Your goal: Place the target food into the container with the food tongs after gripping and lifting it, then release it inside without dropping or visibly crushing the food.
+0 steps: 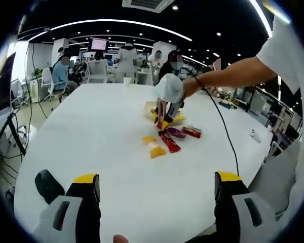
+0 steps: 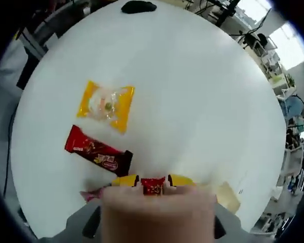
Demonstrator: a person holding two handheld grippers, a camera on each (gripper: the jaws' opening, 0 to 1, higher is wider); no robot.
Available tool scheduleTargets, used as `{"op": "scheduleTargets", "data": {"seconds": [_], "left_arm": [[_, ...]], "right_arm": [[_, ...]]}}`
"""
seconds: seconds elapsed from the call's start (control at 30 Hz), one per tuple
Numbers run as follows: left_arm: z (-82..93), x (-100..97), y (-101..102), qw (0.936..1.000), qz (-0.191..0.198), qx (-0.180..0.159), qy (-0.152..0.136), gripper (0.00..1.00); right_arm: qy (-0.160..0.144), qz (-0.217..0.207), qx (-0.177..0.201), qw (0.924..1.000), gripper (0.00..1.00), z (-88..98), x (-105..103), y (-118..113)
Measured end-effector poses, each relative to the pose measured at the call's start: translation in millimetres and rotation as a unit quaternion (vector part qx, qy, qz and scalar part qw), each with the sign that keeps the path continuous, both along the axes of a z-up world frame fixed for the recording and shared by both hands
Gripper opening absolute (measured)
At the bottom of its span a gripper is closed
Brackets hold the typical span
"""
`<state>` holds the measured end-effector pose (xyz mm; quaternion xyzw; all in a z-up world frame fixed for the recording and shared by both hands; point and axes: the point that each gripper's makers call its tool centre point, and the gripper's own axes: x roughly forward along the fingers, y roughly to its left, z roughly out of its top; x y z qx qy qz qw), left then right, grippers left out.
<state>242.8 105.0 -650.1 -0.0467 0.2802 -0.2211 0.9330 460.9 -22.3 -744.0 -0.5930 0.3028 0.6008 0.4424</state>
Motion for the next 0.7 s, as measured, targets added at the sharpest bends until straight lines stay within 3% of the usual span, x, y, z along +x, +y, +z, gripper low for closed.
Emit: {"op": "scheduleTargets", "data": {"seconds": [0.1,0.23,0.4,0.47,0.63,0.7], "left_arm": [[-1.2,-0.7,2.5,1.0000,0.004,-0.002,0.000,0.94],[-1.1,-1.7,1.6,1.0000,0.005,-0.004,-0.002,0.93],[-1.7,-4.7,4.5,1.0000,0.007,-0.003,0.000,0.93],[-1.5,-6.0,7.7,0.9999,0.010,-0.003,0.000,0.93],[-0.9,-7.7,11.9,0.9998,0.018,-0.004,-0.001,0.93],[-0.2,-8.0,12.2,0.9998,0.019,-0.004,-0.002,0.93]], "right_arm": [[-0.012,0.006,-0.007,0.9999,0.22,3.1,9.3,-1.3],[-0.021,0.024,-0.047,0.9984,0.23,-1.8,13.1,-10.9],[-0.036,0.055,-0.086,0.9941,0.23,-19.0,17.8,-12.5],[-0.022,0.024,-0.078,0.9965,0.22,-20.1,16.3,-9.7],[0.001,0.005,-0.058,0.9983,0.19,-18.4,12.8,-5.6],[0.026,-0.024,-0.026,0.9991,0.20,-16.8,4.6,0.1]]}}
